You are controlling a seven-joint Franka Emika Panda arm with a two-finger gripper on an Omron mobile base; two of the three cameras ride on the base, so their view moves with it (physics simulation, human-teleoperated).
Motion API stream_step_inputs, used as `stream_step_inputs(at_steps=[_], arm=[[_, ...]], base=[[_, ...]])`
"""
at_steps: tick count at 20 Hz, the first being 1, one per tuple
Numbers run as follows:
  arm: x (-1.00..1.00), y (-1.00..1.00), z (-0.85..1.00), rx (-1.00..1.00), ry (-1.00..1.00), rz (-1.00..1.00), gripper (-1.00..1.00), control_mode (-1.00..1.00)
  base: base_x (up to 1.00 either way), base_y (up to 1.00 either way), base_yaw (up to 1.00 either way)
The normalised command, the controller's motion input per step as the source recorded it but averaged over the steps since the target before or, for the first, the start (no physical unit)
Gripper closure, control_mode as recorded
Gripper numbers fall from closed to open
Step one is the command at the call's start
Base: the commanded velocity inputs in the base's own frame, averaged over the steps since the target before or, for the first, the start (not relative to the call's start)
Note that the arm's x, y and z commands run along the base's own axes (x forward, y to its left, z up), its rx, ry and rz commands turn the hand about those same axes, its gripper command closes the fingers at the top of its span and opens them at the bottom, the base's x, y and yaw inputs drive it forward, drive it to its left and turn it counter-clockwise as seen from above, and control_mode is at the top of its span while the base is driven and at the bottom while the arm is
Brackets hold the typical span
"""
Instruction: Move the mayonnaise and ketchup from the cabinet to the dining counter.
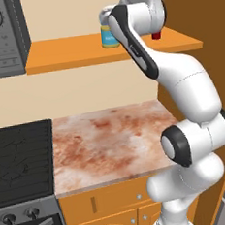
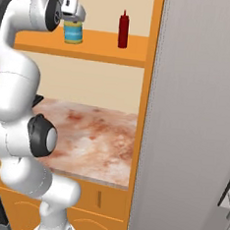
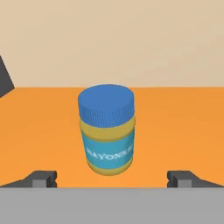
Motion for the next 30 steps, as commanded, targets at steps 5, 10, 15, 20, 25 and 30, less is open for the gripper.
stream_step_inputs(at_steps=[5, 10, 15, 20, 25, 30], arm=[[0.22, 0.1, -0.02, 0.0, 0.0, 0.0, -1.0, -1.0], [0.24, 0.02, -0.05, 0.0, 0.0, 0.0, -1.0, -1.0], [0.23, 0.0, -0.09, 0.0, 0.0, 0.0, -1.0, -1.0], [0.2, 0.0, -0.05, 0.0, 0.0, 0.0, -1.0, -1.0], [0.18, 0.0, 0.0, 0.0, 0.0, 0.0, -1.0, -1.0], [0.16, 0.0, 0.0, 0.0, 0.0, 0.0, -1.0, -1.0]], base=[[0.0, 0.0, 0.0], [0.0, 0.0, 0.0], [0.0, 0.0, 0.0], [0.0, 0.0, 0.0], [0.0, 0.0, 0.0], [0.0, 0.0, 0.0]])
